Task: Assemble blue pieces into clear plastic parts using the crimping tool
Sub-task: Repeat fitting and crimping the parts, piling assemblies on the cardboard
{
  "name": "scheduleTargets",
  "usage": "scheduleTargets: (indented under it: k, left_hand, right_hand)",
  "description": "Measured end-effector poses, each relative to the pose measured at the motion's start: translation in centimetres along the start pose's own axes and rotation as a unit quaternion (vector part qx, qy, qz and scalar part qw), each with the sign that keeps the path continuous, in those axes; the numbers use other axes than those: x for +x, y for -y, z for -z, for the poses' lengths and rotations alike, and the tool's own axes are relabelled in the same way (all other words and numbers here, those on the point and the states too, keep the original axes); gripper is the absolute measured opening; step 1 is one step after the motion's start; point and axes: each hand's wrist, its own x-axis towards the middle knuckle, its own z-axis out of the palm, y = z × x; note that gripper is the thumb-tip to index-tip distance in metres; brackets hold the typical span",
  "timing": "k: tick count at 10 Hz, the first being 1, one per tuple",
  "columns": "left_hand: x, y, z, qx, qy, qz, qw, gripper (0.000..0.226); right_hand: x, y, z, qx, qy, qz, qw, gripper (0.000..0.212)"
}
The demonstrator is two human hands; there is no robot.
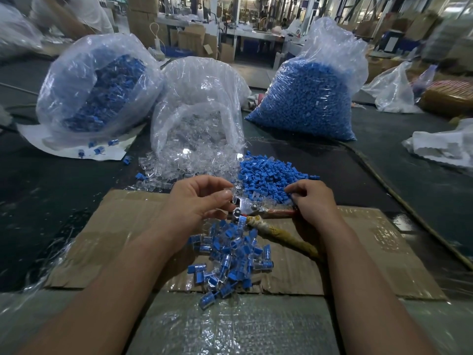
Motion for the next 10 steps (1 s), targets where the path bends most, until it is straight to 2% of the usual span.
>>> scheduleTargets:
  k: [1,2,3,4,5,6,7,9,10]
  left_hand:
    - [-0.1,0.0,0.0,0.002,0.0,-0.002,1.0,0.021]
    - [-0.1,-0.1,0.0,-0.006,-0.001,-0.002,1.0,0.021]
    - [0.0,-0.1,0.0,-0.014,-0.003,-0.004,1.0,0.019]
    - [0.0,-0.2,0.0,-0.012,0.001,-0.005,1.0,0.018]
    - [0.0,-0.2,0.0,-0.007,0.001,-0.003,1.0,0.019]
    - [0.0,-0.2,0.0,-0.012,-0.001,-0.001,1.0,0.019]
    - [0.0,-0.3,-0.1,-0.013,0.0,0.0,1.0,0.019]
    - [-0.1,-0.3,-0.1,-0.008,0.001,0.001,1.0,0.02]
    - [-0.1,-0.3,-0.1,-0.01,0.002,0.002,1.0,0.018]
  right_hand:
    - [-0.1,0.0,0.1,0.055,-0.065,0.012,0.996,0.018]
    - [-0.5,0.6,0.5,0.163,-0.102,-0.006,0.981,0.015]
    - [-1.3,1.5,1.0,0.309,-0.091,-0.032,0.946,0.012]
    - [-2.4,2.4,1.6,0.366,-0.035,-0.047,0.929,0.014]
    - [-3.2,3.0,1.6,0.371,0.029,-0.057,0.926,0.014]
    - [-3.8,4.0,1.3,0.408,0.06,-0.058,0.909,0.007]
    - [-4.2,4.9,1.0,0.487,0.08,-0.057,0.868,0.019]
    - [-4.8,5.5,0.7,0.443,0.085,-0.037,0.892,0.026]
    - [-4.5,5.3,0.5,0.444,0.094,-0.053,0.889,0.029]
